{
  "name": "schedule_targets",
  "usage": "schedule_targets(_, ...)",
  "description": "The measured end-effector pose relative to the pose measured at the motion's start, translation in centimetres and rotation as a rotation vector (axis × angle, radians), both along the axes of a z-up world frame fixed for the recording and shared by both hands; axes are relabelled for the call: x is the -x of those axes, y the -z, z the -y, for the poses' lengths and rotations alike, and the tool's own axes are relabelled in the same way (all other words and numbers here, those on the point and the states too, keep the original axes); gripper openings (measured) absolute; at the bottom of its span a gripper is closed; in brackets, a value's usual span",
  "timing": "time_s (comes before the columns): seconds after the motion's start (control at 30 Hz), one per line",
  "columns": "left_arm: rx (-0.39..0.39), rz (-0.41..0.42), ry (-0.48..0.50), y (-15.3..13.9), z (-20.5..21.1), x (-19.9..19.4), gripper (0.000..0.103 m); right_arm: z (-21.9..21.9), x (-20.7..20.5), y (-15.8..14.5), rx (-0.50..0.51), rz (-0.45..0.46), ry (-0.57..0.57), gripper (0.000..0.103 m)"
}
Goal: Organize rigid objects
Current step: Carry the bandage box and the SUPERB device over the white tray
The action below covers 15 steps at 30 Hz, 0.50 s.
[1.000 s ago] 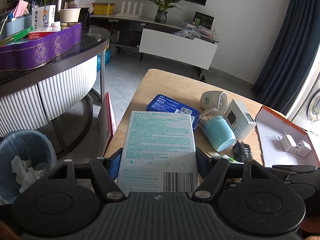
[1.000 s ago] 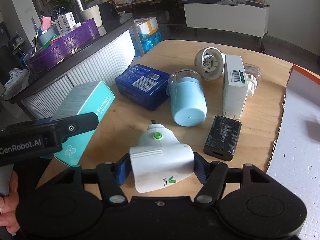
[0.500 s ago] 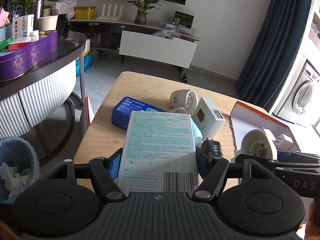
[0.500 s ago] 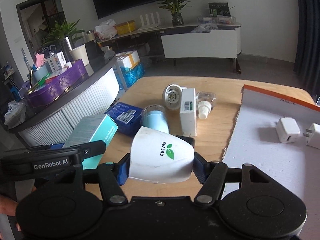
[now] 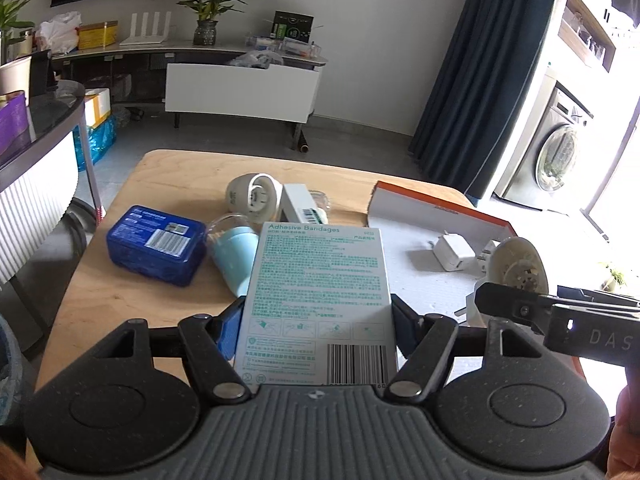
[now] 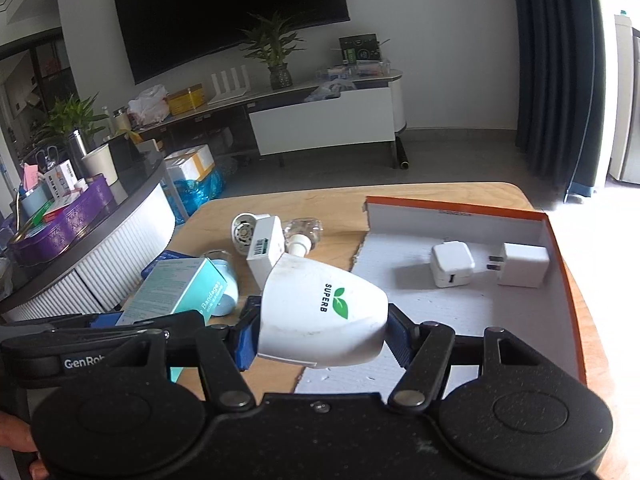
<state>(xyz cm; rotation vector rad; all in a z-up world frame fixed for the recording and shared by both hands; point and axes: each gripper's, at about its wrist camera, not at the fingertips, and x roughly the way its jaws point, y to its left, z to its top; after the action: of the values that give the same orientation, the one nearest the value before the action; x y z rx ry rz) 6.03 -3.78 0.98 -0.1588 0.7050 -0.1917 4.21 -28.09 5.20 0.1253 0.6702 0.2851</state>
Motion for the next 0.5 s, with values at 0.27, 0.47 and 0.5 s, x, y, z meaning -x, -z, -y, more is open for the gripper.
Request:
schedule_targets(0.27,-0.01,0.004,0.122,-0.5,4.6,-1.5,0.072,4.9,1.5,-0.4,0.0,0.018,0.137,0.076)
schedule_targets(0.47,-0.017,0.013,0.184,-0.6,7.2,-2.4,0.072,7.8,2.3,-0.4,-0.002,0.029,0.22,0.076)
schedule_targets(0.5,-0.018,0.013,0.189,-0.6,7.6,-2.4,0.072,8.1,2.4,-0.3,-0.004,0.029,0.228,0.076)
